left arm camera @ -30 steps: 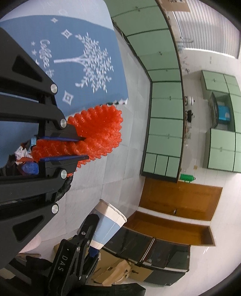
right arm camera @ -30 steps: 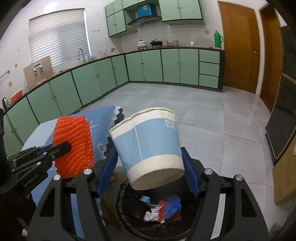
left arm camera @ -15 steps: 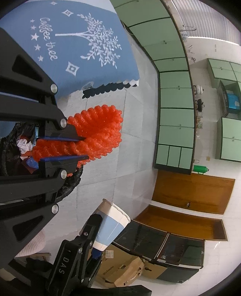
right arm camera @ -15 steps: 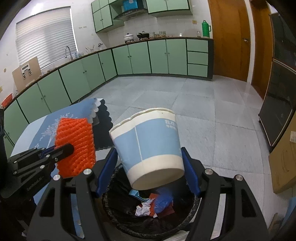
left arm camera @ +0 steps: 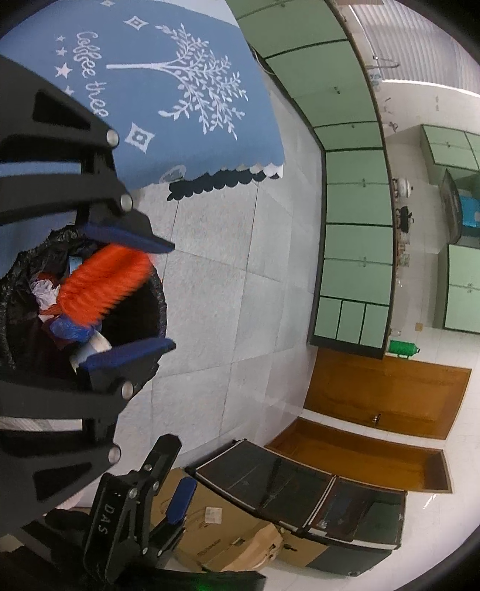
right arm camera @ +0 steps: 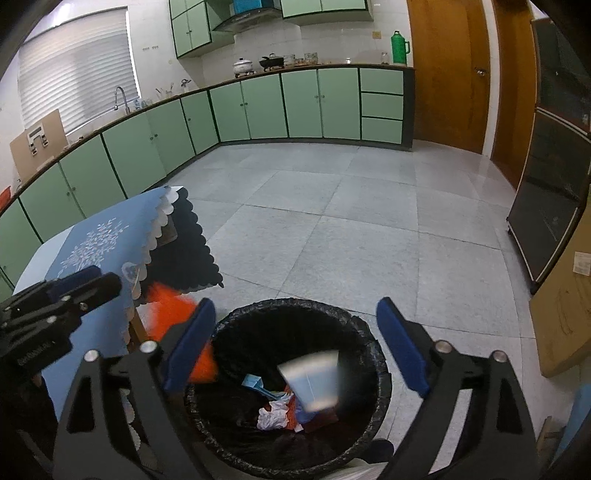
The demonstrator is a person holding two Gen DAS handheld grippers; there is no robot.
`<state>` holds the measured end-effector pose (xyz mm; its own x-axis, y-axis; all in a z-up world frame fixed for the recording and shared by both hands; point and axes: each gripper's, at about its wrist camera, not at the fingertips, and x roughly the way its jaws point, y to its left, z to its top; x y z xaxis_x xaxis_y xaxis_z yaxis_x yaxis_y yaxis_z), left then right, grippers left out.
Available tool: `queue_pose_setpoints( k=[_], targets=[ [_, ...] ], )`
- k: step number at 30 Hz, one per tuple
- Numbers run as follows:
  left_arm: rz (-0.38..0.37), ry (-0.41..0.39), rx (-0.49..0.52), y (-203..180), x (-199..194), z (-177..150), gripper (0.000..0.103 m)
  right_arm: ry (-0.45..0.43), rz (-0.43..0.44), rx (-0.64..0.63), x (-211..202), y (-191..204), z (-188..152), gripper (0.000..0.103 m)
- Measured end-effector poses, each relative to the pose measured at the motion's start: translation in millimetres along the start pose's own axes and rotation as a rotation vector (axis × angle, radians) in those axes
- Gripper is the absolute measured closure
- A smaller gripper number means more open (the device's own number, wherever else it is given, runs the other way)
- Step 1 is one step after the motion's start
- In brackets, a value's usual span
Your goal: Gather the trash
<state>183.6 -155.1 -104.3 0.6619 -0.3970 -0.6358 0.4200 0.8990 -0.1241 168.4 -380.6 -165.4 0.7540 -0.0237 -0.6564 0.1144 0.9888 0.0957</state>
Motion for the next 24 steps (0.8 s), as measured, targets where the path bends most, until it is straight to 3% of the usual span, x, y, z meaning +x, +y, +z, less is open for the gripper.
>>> queue_pose_setpoints(
  k=[1,7,18,24],
  targets=[
    [0.003,-0.005,-0.007,2,-2,1,0.042,-0.004,-0.006,0.001,-1,0,-1,0.011],
    [0.031,-0.048,-0.022,16,-20,5,0.021,0.004,-0.001,0.031,-6,-3,2,0.007],
    [0.071,-0.104,-0.052,34,-71,8,0.007,-0.033,0.042,0.037,-49,13,9,0.006],
    [0.078,-0.133,-0.057,36,-103,-1,0.006,-0.041,0.079,0.024,-76,27,11,0.005]
  ],
)
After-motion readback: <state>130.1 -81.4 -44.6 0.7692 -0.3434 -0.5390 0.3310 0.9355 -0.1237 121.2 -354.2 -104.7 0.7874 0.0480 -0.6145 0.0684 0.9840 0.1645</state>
